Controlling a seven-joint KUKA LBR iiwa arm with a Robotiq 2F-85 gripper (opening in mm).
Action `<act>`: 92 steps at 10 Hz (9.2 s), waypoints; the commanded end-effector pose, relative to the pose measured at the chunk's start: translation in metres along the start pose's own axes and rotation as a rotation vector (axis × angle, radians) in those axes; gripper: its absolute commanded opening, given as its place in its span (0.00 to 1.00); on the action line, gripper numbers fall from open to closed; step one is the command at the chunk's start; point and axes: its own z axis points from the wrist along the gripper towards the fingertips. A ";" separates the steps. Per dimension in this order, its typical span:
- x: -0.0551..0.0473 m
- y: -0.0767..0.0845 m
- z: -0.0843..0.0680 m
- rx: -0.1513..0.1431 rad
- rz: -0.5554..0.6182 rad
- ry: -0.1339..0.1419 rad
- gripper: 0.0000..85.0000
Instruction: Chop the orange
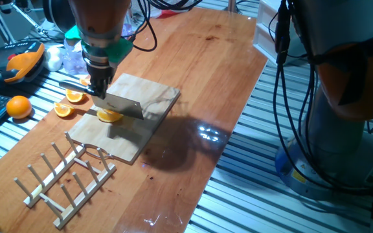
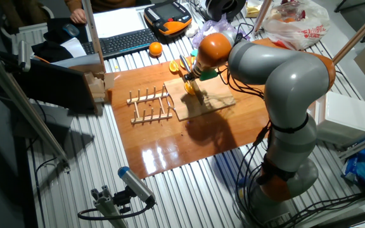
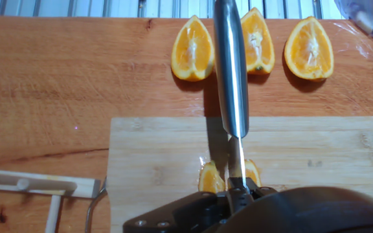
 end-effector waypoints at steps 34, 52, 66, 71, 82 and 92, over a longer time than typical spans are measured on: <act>0.013 0.120 -0.073 -0.225 0.223 0.145 0.00; 0.015 0.119 -0.071 -0.242 0.085 0.157 0.00; 0.006 0.186 -0.039 -0.086 0.126 0.091 0.00; 0.011 0.182 -0.009 -0.043 0.081 0.086 0.00; 0.016 0.181 0.018 -0.005 0.054 0.114 0.00; 0.018 0.183 0.025 0.014 0.048 0.116 0.20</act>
